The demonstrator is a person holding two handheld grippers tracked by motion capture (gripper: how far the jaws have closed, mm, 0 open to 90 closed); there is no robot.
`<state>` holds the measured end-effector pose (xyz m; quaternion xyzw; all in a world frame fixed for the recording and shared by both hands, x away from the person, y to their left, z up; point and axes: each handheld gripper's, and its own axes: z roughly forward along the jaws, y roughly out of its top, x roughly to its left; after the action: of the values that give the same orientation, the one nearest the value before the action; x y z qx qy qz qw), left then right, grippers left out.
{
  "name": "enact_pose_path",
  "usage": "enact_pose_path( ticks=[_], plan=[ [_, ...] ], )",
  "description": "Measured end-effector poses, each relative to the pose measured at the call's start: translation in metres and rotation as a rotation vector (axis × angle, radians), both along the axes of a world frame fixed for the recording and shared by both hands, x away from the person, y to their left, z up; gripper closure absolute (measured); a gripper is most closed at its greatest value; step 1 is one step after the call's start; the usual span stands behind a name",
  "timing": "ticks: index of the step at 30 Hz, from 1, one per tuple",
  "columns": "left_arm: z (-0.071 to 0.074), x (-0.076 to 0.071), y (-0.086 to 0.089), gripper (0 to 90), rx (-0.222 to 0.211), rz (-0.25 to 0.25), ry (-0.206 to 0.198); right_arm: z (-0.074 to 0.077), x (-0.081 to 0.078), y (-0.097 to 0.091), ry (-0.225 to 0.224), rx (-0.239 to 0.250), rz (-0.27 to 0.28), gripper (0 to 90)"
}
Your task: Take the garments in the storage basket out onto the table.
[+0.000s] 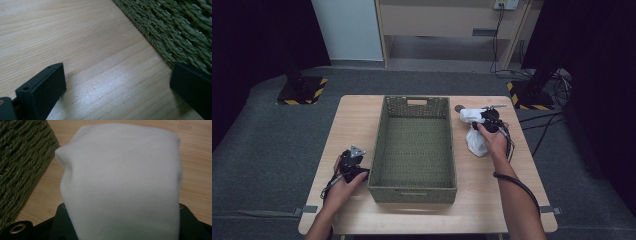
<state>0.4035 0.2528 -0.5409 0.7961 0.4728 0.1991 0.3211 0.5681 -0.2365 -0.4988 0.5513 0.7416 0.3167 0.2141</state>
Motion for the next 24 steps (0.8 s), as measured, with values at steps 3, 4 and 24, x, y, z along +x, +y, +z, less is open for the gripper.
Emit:
enact_pose_path(
  ticks=[3, 4, 24],
  plan=[
    [0.000, 0.000, 0.000, 0.0, 0.000, 0.000, 0.000, -0.002, 0.002, 0.001, 0.004, -0.001, 0.000, 49.7],
    [0.000, 0.000, 0.000, 0.0, 0.000, 0.000, 0.000, -0.002, 0.002, 0.002, 0.007, -0.002, 0.000, 49.7],
    [0.000, 0.000, 0.000, 0.0, 0.000, 0.000, 0.000, -0.011, 0.009, 0.005, 0.029, 0.010, -0.033, 39.1]
  ],
)
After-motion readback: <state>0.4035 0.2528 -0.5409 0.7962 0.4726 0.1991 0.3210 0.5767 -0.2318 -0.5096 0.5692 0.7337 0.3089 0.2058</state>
